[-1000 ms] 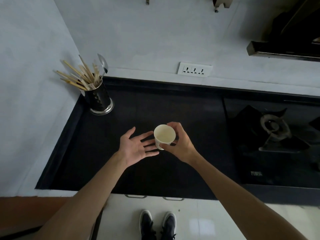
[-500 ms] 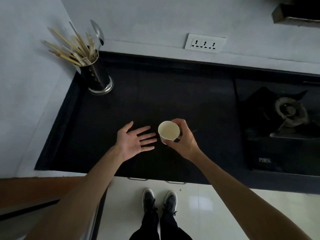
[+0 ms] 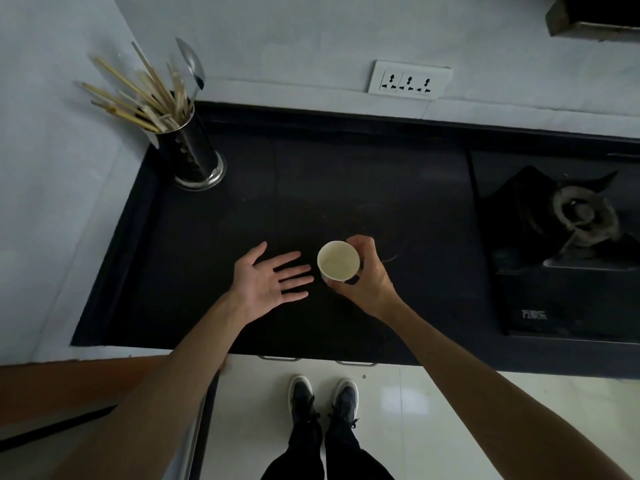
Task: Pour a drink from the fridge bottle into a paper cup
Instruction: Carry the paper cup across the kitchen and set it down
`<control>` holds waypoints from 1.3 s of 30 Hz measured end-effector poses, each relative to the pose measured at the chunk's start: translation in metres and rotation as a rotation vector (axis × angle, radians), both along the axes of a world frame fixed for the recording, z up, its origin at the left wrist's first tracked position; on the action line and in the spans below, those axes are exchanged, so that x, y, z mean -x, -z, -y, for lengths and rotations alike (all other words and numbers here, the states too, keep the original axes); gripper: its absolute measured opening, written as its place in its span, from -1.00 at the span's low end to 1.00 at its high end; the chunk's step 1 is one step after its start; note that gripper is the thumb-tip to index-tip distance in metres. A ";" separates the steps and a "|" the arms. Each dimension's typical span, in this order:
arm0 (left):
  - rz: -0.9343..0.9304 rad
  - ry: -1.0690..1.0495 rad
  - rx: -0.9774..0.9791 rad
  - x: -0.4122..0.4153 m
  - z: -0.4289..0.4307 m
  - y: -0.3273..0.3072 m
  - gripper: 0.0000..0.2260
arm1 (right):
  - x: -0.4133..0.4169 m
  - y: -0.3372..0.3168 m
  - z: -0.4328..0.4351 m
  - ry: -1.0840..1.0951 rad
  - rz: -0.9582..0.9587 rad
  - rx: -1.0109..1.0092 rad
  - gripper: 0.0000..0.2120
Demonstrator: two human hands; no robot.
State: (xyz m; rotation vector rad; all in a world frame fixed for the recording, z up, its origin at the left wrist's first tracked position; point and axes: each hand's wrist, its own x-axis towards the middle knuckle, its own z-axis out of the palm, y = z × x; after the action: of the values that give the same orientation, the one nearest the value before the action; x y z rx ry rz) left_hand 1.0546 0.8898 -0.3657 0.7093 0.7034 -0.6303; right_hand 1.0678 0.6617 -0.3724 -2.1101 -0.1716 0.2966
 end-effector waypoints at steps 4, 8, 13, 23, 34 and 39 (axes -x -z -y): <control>0.069 0.089 -0.095 -0.007 -0.003 -0.011 -0.43 | -0.002 -0.006 0.003 -0.098 -0.103 0.042 -0.10; 0.254 0.349 -0.515 -0.023 -0.001 -0.038 -0.57 | -0.012 -0.022 0.014 -0.271 -0.201 0.207 0.04; 0.588 0.805 -1.086 -0.047 0.004 -0.078 -0.50 | -0.036 -0.066 0.026 -0.256 -0.233 0.404 0.00; 0.993 1.057 -1.653 -0.091 0.043 -0.168 -0.38 | -0.075 -0.159 0.034 -0.224 -0.038 0.737 -0.06; 1.233 1.195 -1.903 -0.097 0.099 -0.232 -0.49 | -0.056 -0.228 0.086 -0.024 0.055 0.839 -0.06; 1.286 1.263 -1.953 -0.089 0.139 -0.245 -0.56 | -0.033 -0.244 0.131 0.089 0.077 0.868 -0.08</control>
State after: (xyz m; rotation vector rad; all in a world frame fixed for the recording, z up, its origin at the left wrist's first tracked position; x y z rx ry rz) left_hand 1.1431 0.7512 -0.1206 3.0733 -0.8059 -0.1932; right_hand 1.1008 0.5304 -0.1289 -2.9811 0.0202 0.2601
